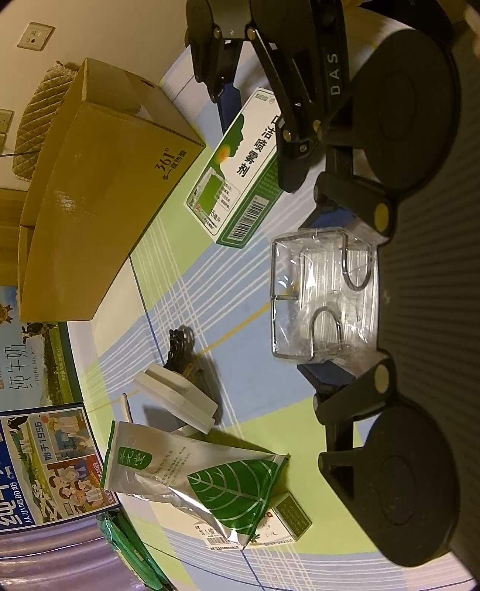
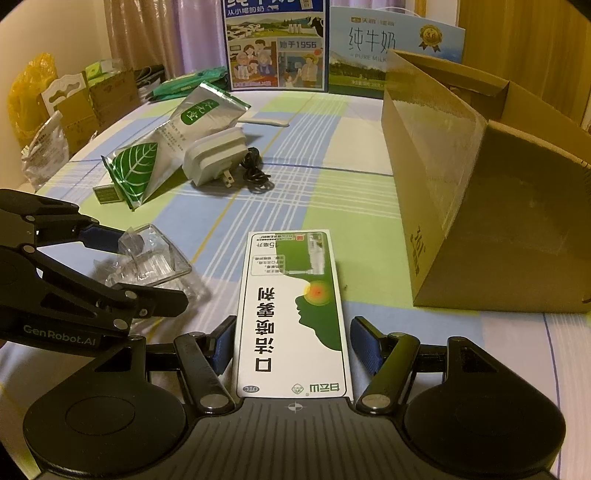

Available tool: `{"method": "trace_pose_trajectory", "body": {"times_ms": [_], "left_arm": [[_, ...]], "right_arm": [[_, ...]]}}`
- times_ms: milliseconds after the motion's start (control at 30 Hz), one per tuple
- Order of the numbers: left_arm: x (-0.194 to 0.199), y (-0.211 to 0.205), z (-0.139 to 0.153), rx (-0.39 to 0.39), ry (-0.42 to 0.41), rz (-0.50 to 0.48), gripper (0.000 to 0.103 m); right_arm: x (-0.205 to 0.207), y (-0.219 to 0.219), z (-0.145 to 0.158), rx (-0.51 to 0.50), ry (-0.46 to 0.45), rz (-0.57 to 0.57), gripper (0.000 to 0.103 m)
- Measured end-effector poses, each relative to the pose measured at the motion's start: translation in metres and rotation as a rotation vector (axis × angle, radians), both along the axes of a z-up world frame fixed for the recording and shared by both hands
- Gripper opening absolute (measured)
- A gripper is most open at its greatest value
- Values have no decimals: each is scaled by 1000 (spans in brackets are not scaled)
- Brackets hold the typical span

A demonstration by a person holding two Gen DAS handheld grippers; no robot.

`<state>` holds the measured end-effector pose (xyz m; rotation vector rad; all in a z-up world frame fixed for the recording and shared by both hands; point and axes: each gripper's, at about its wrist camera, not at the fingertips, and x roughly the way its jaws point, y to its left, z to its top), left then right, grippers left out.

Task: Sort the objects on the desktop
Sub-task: 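Lift the medicine box and soap dish off the table with both tools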

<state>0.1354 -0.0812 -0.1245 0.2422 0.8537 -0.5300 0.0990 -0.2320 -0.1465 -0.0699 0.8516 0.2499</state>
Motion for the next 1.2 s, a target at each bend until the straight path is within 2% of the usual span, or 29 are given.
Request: {"method": "trace_pose_trajectory", "body": {"times_ms": [233, 367, 633, 1000, 1200], "left_arm": [[0, 0, 0, -2, 0, 0, 62], [0, 0, 1, -4, 2, 3, 62], [1, 5, 5, -40, 2, 21, 62], [-3, 7, 18, -52, -16, 27, 62], [-10, 2, 18, -55, -14, 13, 62]], "right_arm": [[0, 1, 0, 8, -4, 4, 61], [-1, 4, 0, -7, -13, 18, 53], [-6, 2, 10, -3, -51, 9, 53], [-25, -7, 34, -13, -74, -25, 53], [-30, -5, 23, -30, -22, -4, 53]]}}
